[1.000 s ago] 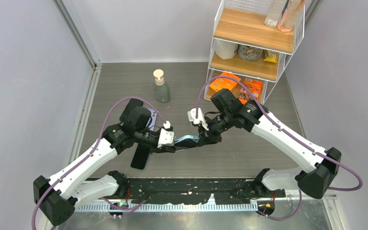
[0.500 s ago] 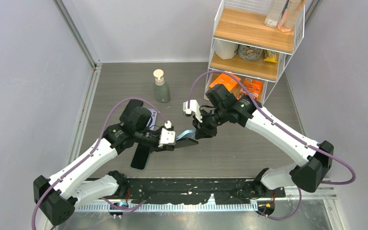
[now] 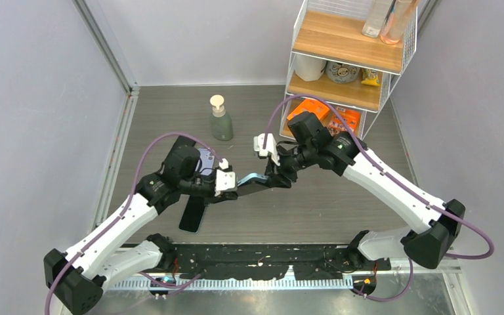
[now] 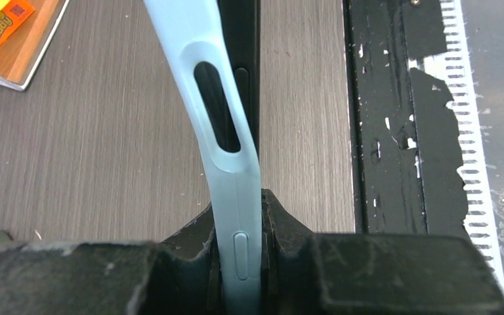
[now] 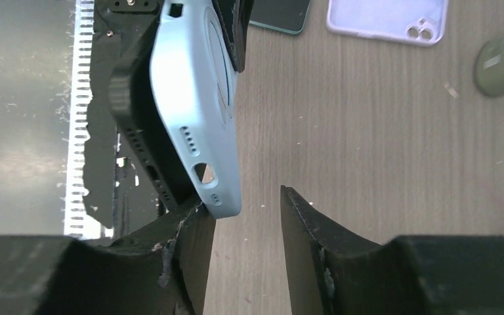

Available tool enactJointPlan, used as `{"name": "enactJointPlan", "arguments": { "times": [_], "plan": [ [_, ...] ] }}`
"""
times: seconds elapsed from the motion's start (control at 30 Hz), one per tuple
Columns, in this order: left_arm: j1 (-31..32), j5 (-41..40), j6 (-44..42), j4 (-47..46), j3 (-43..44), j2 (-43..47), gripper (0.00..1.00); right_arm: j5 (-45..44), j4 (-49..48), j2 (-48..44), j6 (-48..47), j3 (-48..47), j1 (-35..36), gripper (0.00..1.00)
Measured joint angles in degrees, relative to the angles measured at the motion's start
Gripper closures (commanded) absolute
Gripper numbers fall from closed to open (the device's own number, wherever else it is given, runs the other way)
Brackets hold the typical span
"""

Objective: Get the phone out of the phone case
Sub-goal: Remove the phone case from the phone.

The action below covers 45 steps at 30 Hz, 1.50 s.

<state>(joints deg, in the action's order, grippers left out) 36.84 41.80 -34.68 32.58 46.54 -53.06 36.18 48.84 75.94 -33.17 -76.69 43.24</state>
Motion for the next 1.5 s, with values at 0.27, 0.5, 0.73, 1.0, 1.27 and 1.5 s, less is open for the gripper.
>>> {"name": "enactJointPlan", "arguments": {
  "times": [0.27,0.5,0.73,1.0,1.27,1.5],
  "plan": [
    [-2.99,4.76,3.28,-1.64,-0.09,0.59,1.0,-1.53,-1.9,-5.44,-4.24,0.96,-0.61,0.4],
    [-5.88,6.36,6.6,-3.48,-0.11,0.96,1.0,-2.54,-0.33,-9.62,-7.78,2.47,-0.63,0.4],
    [-6.19,6.97,9.22,-4.94,-0.37,0.96,1.0,1.22,0.55,-11.93,-10.36,2.54,-0.61,0.42],
    [-6.23,7.13,10.36,-5.79,-0.52,0.94,1.0,4.83,0.46,-9.46,-10.01,0.57,-0.61,0.42],
    [-6.23,7.28,10.49,-5.92,-0.85,0.94,1.0,6.64,0.0,-7.28,-8.96,-0.46,-0.72,0.43],
    [-6.23,7.28,10.73,-6.19,-1.03,0.76,1.0,7.58,0.02,-6.88,-8.24,-0.59,-0.96,0.43]
  ]
}}
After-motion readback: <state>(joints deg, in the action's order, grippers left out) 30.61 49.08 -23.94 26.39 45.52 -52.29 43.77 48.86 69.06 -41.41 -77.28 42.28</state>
